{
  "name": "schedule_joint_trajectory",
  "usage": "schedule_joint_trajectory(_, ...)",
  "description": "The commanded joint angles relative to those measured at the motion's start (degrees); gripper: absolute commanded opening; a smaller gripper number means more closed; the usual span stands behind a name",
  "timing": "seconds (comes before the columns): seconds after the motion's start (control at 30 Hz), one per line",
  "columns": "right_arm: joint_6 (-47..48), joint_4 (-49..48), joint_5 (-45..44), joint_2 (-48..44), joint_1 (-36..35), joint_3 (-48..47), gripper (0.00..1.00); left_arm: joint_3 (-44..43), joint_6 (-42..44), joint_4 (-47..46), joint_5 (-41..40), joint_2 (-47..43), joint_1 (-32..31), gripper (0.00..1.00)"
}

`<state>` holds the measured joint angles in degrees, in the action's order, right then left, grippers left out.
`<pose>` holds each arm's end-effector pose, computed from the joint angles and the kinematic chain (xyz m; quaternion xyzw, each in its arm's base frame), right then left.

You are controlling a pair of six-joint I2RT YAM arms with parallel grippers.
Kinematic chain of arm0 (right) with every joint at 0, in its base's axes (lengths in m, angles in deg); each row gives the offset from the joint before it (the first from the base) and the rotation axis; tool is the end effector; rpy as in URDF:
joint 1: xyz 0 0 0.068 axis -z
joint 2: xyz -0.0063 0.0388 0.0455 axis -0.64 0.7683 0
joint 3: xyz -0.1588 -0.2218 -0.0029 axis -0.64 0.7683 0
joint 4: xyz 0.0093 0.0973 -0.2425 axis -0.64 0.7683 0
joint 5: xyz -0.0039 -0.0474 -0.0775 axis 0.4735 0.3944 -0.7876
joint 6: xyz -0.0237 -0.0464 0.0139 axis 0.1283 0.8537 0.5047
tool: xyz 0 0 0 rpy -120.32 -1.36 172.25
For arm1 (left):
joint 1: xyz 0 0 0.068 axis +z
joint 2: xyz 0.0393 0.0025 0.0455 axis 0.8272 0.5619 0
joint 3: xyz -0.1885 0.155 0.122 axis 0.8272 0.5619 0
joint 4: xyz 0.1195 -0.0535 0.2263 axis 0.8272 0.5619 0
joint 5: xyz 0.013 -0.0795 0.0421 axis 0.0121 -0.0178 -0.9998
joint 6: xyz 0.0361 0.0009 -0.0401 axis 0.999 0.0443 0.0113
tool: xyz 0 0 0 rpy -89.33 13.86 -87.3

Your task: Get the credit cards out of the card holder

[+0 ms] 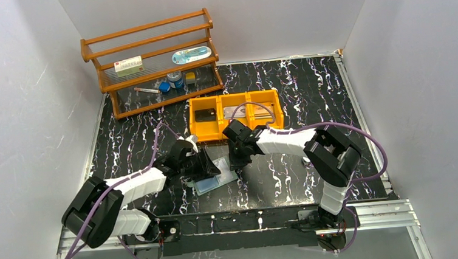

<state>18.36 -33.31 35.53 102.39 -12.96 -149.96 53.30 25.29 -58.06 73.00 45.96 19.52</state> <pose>0.2133 0.2809 0.1636 -0.0591 0.9665 0.1922 0.1595 0.1829 -0.1455 0.1506 -0.0521 0.8989 -0.3708 0.2276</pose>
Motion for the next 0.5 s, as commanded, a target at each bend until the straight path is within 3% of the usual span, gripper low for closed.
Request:
schedule_joint_trajectory(0.0,-0.47,-2.51,4.91,2.43,-0.29,2.66,0.00,1.35,-2.93,0.21,-0.84,3.55,-0.01,0.42)
schedule_joint_trajectory(0.17,-1.73,-6.35,10.61,2.56,-0.29,5.17,0.00,4.45,-8.56,-2.51,-4.96,6.79,-0.09,0.39)
schedule_joint_trajectory(0.3,-1.53,-4.13,7.58,-0.25,0.99,4.80,0.02,5.16,-8.03,-0.33,-6.53,2.72,-0.09,0.38)
schedule_joint_trajectory(0.47,1.07,-4.30,11.88,-6.36,4.96,2.05,0.26,6.14,-7.02,2.62,-7.71,-1.18,-0.09,0.38)
